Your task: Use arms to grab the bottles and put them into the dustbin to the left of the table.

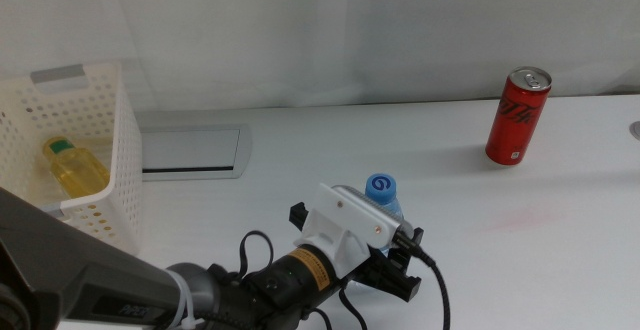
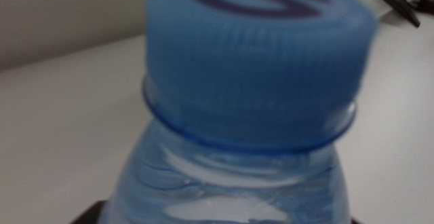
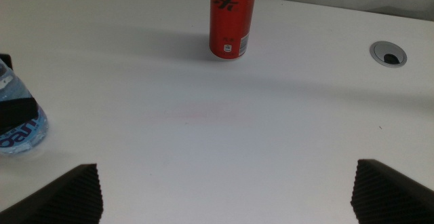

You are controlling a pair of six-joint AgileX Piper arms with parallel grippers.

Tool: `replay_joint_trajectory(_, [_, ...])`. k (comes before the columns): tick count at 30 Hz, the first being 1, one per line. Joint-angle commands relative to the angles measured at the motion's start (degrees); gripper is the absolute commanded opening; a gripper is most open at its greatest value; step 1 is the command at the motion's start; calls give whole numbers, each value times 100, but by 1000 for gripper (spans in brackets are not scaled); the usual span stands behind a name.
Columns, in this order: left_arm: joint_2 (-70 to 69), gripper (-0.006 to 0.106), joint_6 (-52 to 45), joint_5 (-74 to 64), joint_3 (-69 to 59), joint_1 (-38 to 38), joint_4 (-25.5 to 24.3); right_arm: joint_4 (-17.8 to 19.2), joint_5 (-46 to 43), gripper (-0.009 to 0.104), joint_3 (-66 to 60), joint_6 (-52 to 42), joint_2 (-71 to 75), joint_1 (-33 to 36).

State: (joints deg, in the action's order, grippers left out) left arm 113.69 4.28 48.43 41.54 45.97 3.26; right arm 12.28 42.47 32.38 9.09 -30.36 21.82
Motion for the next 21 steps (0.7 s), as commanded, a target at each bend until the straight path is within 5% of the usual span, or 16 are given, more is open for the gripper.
replay_joint_trajectory(1, [65,68,159,-417,132,28,-72,65,-87,103,22,-7,32,-35])
replay_joint_trajectory(4, [61,39,173,-503,180,28,-137,65,-87,103,22,-7,32,-35])
replay_joint_trajectory(7, [61,-4,173,-564,187,28,-137,65,-97,103,22,-7,32,-35])
replay_joint_trajectory(14, [-311,-3,57,-830,250,-21,-82,77,-212,103,22,-7,32,-35])
replay_joint_trajectory(21, [-1340,-3,-530,-2588,1036,-768,-94,77,-350,103,22,-7,32,-35])
